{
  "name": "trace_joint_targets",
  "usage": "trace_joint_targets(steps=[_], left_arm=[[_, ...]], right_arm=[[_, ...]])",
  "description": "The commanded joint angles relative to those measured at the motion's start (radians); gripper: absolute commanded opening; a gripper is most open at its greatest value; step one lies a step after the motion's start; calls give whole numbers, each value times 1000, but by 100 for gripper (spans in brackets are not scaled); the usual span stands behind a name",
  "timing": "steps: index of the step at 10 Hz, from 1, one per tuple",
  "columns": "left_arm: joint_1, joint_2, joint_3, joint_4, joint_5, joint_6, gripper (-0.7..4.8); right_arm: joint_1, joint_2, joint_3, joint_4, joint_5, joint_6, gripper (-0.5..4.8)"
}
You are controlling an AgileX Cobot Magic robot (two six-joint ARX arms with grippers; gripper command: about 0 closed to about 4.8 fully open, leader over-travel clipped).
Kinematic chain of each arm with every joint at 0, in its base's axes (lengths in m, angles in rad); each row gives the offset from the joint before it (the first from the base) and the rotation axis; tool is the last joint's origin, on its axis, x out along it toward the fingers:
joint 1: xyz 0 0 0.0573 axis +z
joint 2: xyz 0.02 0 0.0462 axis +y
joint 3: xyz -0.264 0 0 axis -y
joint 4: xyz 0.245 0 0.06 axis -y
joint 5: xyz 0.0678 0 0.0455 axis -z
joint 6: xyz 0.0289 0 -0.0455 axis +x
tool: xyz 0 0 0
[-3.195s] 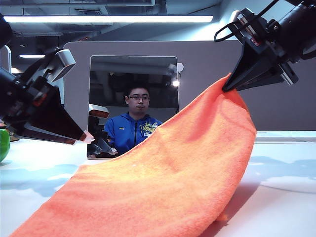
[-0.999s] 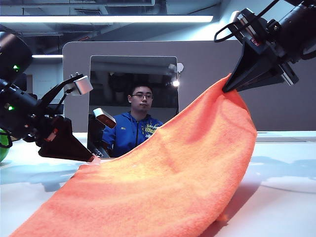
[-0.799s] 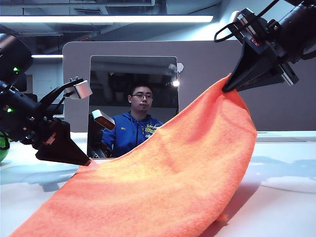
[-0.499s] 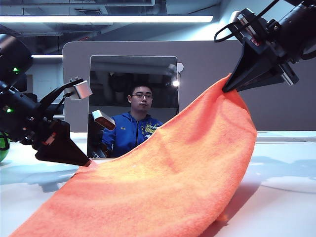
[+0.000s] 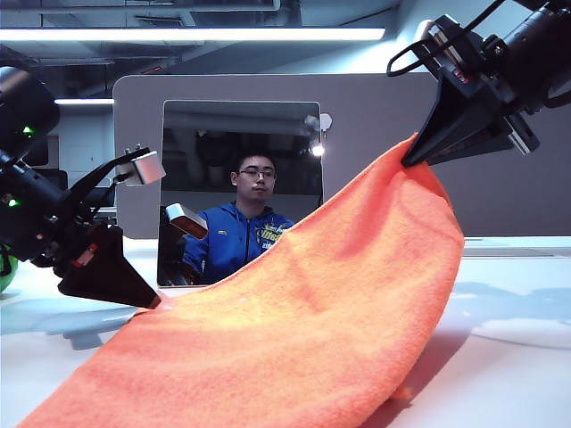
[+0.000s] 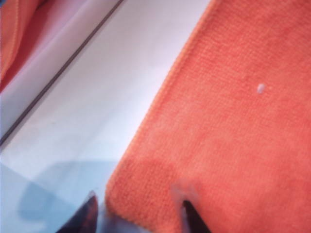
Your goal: Pick up the cloth from the table and use it to cover the mirror.
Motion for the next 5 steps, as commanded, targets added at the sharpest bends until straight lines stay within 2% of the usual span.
trace_joint_targets(steps=[1,5], left_arm=[[-1,24,6,51,4,3,219],[-1,32,9,42,8,-1,205]], right_arm=[[2,-4,2,9,-5,-4,-5],[2,-3,2,10,-4,-4,-5]])
